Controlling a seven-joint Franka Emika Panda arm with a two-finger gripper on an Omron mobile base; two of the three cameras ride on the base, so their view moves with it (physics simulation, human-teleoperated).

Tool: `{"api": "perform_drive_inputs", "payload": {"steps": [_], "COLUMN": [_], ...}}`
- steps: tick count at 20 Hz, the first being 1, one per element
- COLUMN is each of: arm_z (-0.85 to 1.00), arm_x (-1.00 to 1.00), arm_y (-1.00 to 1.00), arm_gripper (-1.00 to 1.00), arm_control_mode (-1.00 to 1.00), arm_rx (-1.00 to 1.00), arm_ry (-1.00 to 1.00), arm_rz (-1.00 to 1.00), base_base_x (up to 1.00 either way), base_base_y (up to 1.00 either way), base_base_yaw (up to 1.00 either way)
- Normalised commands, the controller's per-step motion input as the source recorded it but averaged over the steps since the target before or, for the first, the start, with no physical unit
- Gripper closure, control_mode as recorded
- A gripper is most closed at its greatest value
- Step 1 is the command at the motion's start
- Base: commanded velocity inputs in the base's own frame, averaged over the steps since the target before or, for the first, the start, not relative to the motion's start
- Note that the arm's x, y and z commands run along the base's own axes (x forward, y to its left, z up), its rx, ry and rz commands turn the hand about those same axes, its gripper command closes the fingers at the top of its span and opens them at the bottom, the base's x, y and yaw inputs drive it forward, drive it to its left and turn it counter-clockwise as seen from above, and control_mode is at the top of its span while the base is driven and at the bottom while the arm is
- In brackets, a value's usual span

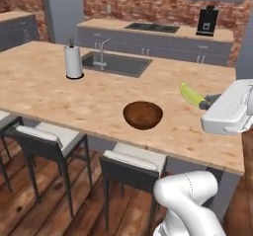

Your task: There is a bowl on the dining counter. Grab a lemon wedge from the fridge and place it in the bowl. Then get the liquor bottle and glass cup from the cabinet and place them next to the bowl.

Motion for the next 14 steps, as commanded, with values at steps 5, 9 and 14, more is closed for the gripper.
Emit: {"api": "perform_drive_inputs", "payload": {"steps": [5, 9, 14], "arm_z": [0.00, 0.00, 0.00], "arm_x": [0.00, 0.00, 0.00], "arm_y": [0.00, 0.00, 0.00], "arm_gripper": [1.00, 1.00, 1.00], "arm_control_mode": [1.00, 1.00, 1.00], "arm_rx": [0.00, 0.00, 0.00], "arm_ry": [0.00, 0.00, 0.00], "arm_rz": [0.00, 0.00, 0.00], "base_base_x": [0.38, 0.38, 0.46], "base_base_y": [0.66, 0.65, 0.56], "base_base_yaw": [-0.50, -0.51, -0.53]}}
